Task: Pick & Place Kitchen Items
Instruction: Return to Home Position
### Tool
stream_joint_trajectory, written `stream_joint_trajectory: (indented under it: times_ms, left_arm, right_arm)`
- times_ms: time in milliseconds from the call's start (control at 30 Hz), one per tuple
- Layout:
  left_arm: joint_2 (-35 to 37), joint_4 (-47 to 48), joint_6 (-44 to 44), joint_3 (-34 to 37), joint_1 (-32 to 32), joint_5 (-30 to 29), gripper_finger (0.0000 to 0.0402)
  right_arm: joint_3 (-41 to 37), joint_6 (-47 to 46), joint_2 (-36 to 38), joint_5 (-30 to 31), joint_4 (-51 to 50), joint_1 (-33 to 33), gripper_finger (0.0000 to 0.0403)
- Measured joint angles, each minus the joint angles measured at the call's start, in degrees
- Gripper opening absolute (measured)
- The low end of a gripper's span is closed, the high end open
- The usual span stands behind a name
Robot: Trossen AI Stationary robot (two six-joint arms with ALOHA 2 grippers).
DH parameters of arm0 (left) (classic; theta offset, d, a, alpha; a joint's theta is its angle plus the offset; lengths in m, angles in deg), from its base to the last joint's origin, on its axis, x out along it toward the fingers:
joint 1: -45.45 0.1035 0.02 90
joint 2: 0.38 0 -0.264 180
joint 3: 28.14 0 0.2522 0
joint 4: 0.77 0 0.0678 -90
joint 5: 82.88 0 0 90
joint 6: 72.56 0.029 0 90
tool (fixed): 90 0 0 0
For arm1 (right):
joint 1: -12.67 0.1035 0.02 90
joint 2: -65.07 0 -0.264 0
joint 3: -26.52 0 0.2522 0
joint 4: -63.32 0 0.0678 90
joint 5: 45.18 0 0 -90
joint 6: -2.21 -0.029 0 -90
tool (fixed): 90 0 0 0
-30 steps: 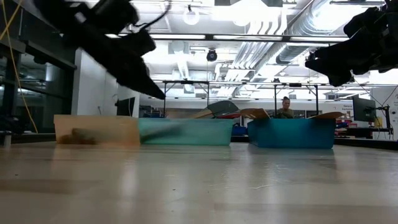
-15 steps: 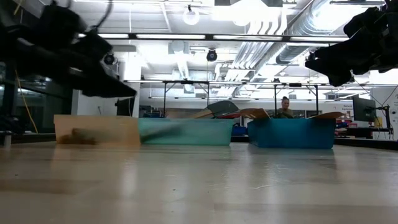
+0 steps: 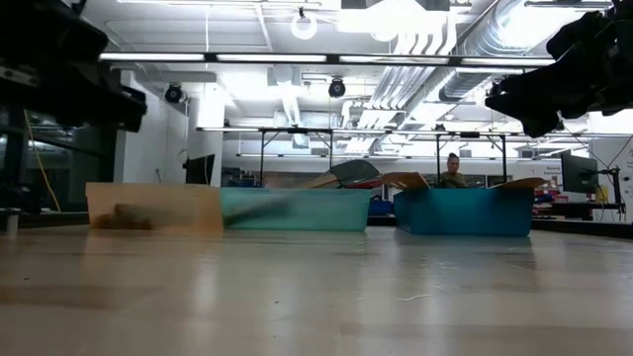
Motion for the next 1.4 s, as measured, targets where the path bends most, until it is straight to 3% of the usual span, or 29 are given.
stream_joint_trajectory:
  times_ms: [67, 133, 300, 600, 833, 1033, 1400]
  left_arm:
    - [8.4, 8.0, 0.3, 0.0, 0.2, -0.8, 0.0]
    - [14.4, 9.7, 0.5, -0.5, 0.1, -0.2, 0.0]
    - [20.0, 11.2, 3.8, -0.7, 0.8, -0.7, 0.0]
    - [19.6, 11.5, 6.4, -0.8, 8.3, -1.1, 0.0]
    - [19.7, 11.6, 3.4, -0.7, 16.0, -0.6, 0.0]
    - [19.9, 10.8, -2.2, -0.4, 14.1, -0.2, 0.0]
    - [19.9, 9.6, -2.4, 0.2, 13.3, -1.8, 0.0]
  right_arm:
    - [0.0, 0.0, 0.0, 0.0, 0.1, 0.0, 0.0205]
    - [0.0, 0.0, 0.0, 0.0, 0.1, 0.0, 0.0205]
    - [0.0, 0.0, -0.1, 0.0, 0.2, 0.0, 0.0205]
    - [0.0, 0.0, -0.5, 0.0, 0.1, 0.0, 0.0205]
    - [0.0, 0.0, -0.5, 0.0, 0.1, 0.0, 0.0205]
    - [0.0, 0.0, -0.5, 0.0, 0.1, 0.0, 0.0205]
    - [0.0, 0.0, -0.5, 0.0, 0.1, 0.0, 0.0205]
